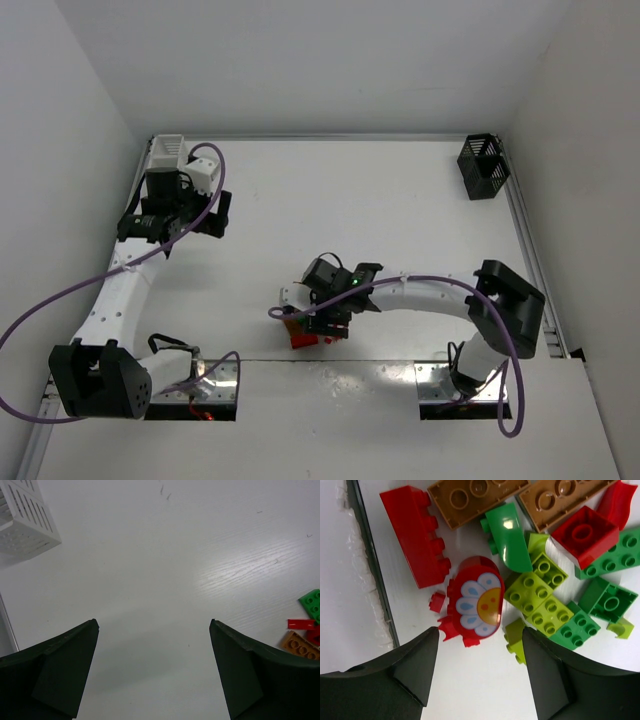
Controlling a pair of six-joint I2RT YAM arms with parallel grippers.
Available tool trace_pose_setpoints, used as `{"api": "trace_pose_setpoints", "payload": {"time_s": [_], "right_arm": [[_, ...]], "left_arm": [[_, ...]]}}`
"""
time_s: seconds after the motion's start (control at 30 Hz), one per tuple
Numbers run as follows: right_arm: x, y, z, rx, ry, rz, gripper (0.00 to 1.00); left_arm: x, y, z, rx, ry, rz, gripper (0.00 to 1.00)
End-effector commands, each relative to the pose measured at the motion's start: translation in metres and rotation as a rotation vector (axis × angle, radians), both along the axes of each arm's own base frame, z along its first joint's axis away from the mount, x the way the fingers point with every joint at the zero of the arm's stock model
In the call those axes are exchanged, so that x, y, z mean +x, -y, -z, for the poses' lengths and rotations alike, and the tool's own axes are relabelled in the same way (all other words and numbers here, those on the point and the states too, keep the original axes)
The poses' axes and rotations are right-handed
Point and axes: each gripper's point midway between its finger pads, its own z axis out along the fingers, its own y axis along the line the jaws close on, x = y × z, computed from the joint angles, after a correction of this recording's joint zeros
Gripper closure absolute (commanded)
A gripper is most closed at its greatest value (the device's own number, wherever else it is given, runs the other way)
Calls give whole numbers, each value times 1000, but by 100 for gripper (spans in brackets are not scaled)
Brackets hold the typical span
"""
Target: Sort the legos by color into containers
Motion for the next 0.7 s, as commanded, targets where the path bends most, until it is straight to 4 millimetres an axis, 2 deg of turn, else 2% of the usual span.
{"api": "trace_pose_setpoints", "payload": {"time_s": [0.0,0.3,0.57,0.6,0.67], "right_arm": [[7,-27,-13,61,37,-1,31],[0,-30,6,13,5,-3,31],[3,-29,19,-16,8,13,41],[3,-29,20,-16,8,13,44],[6,-31,17,-12,17,25,60]], "left_arm": [[4,-3,-15,-8,42,-23,1],[2,-10,-7,0,23,-36,1],[1,-18,0,13,14,-56,1],[0,-18,-2,13,23,-56,1],[-1,-18,2,13,12,-56,1]]}}
